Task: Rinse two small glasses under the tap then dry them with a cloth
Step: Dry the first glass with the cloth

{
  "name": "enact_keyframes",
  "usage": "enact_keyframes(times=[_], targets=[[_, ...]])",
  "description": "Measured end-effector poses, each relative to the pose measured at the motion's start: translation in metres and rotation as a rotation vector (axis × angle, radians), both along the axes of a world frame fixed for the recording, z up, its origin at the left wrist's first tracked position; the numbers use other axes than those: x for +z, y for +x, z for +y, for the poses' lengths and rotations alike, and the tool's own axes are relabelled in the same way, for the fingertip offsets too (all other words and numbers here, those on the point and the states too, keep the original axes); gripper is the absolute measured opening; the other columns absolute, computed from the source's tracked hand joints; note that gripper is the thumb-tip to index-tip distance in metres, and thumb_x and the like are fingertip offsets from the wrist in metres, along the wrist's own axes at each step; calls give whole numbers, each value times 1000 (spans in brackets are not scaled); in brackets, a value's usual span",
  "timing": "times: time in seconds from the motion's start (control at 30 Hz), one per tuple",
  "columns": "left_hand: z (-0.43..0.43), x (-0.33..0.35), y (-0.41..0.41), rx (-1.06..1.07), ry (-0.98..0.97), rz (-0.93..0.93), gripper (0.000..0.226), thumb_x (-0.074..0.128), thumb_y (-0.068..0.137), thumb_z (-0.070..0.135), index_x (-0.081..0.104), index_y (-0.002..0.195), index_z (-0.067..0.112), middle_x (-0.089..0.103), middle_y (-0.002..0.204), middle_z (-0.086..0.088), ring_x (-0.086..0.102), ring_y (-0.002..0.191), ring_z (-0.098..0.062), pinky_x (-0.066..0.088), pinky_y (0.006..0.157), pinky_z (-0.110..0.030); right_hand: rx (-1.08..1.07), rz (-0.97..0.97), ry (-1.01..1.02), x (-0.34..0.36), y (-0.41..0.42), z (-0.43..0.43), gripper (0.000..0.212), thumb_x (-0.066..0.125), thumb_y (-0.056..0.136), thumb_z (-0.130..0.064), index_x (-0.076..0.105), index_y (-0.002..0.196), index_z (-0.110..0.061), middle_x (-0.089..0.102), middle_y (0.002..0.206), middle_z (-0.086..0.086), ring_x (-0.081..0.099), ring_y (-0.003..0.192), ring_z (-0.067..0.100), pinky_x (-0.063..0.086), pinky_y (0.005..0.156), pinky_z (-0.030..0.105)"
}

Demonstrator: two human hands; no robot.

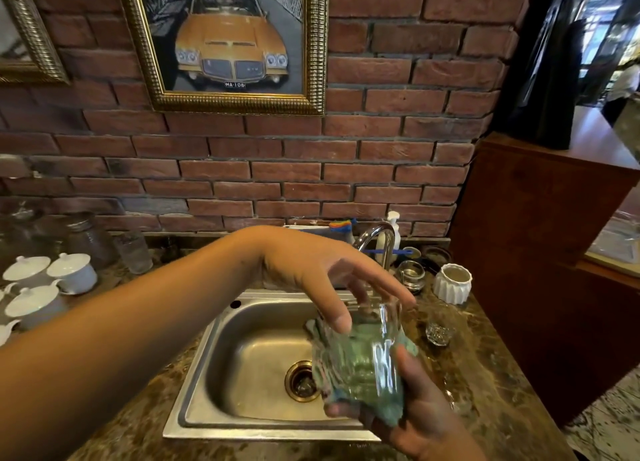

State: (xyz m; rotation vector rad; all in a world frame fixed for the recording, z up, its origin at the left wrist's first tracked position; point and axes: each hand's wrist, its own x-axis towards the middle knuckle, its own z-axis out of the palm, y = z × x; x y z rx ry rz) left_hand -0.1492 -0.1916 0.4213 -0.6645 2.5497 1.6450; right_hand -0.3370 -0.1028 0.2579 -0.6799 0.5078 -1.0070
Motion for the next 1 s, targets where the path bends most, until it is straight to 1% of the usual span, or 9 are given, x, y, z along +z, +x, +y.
enact_keyframes(times=[0.07, 0.13, 0.23, 0.4, 0.57, 0.7, 0.77, 0.9, 1.0], targets=[[-1, 1, 12, 114, -84, 14, 71, 73, 85, 2, 46, 147, 27, 47, 150, 1, 53, 128, -11, 55, 90, -22, 20, -33, -57, 11, 12, -3, 74, 69, 93, -29, 29, 151, -6, 50, 144, 31, 53, 128, 48, 47, 104, 58], [4, -8, 21, 386, -197, 61, 71, 81, 82, 26, 48, 143, 41, 54, 140, 8, 59, 122, -10, 56, 95, -33, -117, -43, -35, 34, 13, -6, 98, 98, 54, -29, 50, 137, -11, 63, 128, 30, 66, 111, 47, 58, 87, 56], [25, -40, 12, 869, -158, 303, 57, 78, 81, 36, 53, 132, 33, 63, 116, -1, 69, 97, -15, 57, 79, -29, -359, 91, -109, 45, 14, -11, 109, 103, 28, -40, 61, 126, -16, 72, 118, 20, 71, 105, 36, 60, 85, 50], [60, -79, -30, 1265, 190, 683, 50, 67, 74, 52, 65, 107, 14, 72, 92, -12, 67, 70, -12, 52, 57, -28, -599, 389, -275, 48, 30, -12, 108, 96, 39, -47, 51, 136, -30, 73, 119, 1, 71, 108, 20, 55, 98, 48], [83, -85, -44, 1320, 868, 960, 49, 60, 85, 42, 69, 118, 7, 79, 89, -14, 77, 66, -19, 57, 46, -25, -627, 653, -410, 34, 44, -6, 101, 86, 44, -57, 32, 128, -63, 60, 120, -32, 58, 115, -9, 47, 97, 23], [92, -96, -38, 1338, 1101, 1085, 48, 53, 97, 44, 74, 105, 1, 78, 88, -18, 75, 73, -18, 53, 40, -22, -568, 891, -543, 27, 43, -6, 102, 92, 58, -47, 28, 136, -58, 54, 126, -36, 47, 121, -19, 39, 99, 13], [94, -106, -35, 1338, 1182, 1086, 55, 52, 97, 47, 78, 101, -2, 77, 99, -22, 78, 77, -26, 58, 47, -27, -497, 928, -576, 27, 42, -3, 99, 89, 64, -37, 29, 142, -49, 52, 132, -33, 44, 124, -19, 36, 100, 6], [101, -121, -30, 1397, 1250, 1055, 58, 50, 97, 47, 72, 116, -2, 72, 115, -27, 75, 95, -41, 50, 101, -52, -384, 863, -534, 26, 39, 3, 84, 84, 70, -40, 41, 142, -38, 60, 128, -28, 57, 120, -9, 47, 100, 12], [107, -129, -27, 1353, 1309, 1045, 64, 51, 90, 51, 69, 123, -2, 69, 121, -29, 69, 108, -45, 43, 110, -57, -361, 825, -482, 25, 43, 10, 74, 82, 77, -28, 46, 141, -34, 65, 124, -25, 62, 114, -6, 52, 98, 19]])
